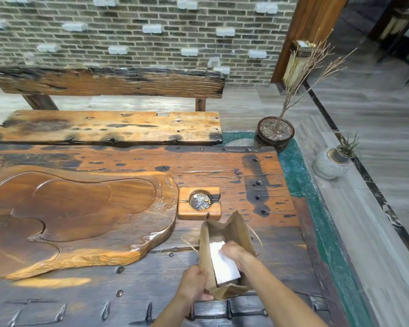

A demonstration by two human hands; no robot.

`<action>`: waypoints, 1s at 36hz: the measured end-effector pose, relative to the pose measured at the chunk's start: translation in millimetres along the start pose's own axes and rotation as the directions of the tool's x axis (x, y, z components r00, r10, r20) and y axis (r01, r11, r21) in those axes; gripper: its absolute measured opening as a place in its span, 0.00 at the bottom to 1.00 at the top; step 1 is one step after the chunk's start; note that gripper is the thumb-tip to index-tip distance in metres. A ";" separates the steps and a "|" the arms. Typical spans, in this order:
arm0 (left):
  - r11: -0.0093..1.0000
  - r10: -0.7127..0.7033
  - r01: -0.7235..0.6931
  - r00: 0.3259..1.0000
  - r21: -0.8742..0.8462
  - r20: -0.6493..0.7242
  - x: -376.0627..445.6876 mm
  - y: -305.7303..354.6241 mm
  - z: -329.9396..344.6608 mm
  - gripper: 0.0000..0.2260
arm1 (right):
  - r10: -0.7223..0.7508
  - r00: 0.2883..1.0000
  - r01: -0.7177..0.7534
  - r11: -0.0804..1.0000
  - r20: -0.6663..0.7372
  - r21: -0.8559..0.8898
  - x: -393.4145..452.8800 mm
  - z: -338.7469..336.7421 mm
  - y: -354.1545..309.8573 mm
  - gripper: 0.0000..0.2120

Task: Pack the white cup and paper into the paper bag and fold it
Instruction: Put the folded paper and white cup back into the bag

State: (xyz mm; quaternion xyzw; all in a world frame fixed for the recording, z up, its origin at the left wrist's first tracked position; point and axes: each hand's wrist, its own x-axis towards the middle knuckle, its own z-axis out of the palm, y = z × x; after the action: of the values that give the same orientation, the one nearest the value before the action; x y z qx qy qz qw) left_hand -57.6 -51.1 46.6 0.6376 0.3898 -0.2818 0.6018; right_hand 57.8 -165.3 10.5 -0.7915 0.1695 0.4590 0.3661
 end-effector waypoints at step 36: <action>0.910 0.036 -0.052 0.998 0.411 0.047 -18.9 42.1 -16.8 0.10 | -0.127 0.940 0.338 0.489 0.318 -0.804 59.2 -2.1 -76.8 0.13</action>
State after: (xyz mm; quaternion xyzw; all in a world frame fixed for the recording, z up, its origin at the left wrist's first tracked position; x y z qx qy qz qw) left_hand -34.4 -36.3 87.3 0.7531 0.2956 -0.3562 0.4675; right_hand 136.4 -111.0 -6.7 -0.8291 -0.2258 0.5114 0.0086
